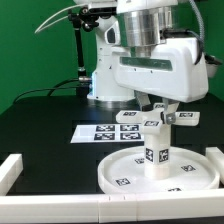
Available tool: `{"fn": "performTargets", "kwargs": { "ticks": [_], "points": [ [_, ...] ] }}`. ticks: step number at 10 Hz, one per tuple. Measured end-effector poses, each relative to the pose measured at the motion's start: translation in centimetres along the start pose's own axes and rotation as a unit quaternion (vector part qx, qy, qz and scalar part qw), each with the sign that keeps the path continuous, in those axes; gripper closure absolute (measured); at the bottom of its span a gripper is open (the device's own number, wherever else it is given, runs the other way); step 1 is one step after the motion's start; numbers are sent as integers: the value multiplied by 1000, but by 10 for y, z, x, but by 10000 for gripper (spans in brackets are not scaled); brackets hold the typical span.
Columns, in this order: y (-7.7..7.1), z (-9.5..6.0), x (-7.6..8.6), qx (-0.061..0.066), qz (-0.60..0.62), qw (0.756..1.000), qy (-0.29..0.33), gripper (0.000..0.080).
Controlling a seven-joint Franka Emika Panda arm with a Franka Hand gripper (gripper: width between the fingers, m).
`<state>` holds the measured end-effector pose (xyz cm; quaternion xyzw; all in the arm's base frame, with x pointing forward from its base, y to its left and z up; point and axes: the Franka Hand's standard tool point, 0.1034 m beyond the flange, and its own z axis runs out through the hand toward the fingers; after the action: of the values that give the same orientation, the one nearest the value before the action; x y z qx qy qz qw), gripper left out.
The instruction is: Assemble round table
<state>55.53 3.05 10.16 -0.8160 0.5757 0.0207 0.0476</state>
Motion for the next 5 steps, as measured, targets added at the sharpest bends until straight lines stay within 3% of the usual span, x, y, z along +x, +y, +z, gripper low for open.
{"fn": "performTargets", "kwargs": {
  "ticks": [5],
  "points": [
    [0, 0, 1, -2, 128, 992, -8, 356]
  ]
}}
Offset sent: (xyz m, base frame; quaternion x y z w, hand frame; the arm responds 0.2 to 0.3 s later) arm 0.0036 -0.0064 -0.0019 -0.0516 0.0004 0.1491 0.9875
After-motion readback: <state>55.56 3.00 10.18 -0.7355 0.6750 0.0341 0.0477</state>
